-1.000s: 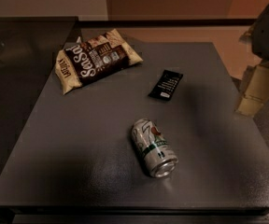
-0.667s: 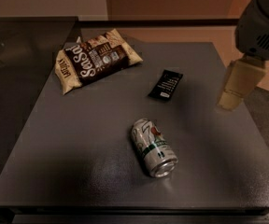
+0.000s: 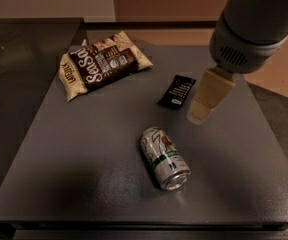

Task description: Place 7up can upright

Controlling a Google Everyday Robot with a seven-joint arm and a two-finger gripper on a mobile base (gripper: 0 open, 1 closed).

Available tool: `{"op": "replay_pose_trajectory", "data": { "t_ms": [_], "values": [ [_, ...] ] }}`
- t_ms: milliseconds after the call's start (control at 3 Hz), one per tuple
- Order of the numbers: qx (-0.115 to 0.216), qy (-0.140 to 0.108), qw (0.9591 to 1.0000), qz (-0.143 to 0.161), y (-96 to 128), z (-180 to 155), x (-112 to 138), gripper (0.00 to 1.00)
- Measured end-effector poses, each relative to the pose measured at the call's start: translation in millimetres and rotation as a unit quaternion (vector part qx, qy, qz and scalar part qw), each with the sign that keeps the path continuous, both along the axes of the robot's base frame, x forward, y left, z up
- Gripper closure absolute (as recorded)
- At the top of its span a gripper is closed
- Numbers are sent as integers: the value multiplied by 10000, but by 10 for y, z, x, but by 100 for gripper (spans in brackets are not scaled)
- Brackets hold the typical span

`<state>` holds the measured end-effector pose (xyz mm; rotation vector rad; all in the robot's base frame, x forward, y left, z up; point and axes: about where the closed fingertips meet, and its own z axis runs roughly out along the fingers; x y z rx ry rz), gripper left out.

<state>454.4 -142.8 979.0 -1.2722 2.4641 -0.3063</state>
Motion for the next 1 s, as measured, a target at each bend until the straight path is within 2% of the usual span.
{"op": "replay_pose_trajectory", "data": {
  "t_ms": [333, 667, 1000],
  "values": [
    [134, 31, 9975, -689, 89, -154, -49, 0],
    [384, 209, 9882, -1467, 92, -325, -104, 0],
    [580, 105, 9807, -1867, 115, -260, -117, 0]
  ]
}}
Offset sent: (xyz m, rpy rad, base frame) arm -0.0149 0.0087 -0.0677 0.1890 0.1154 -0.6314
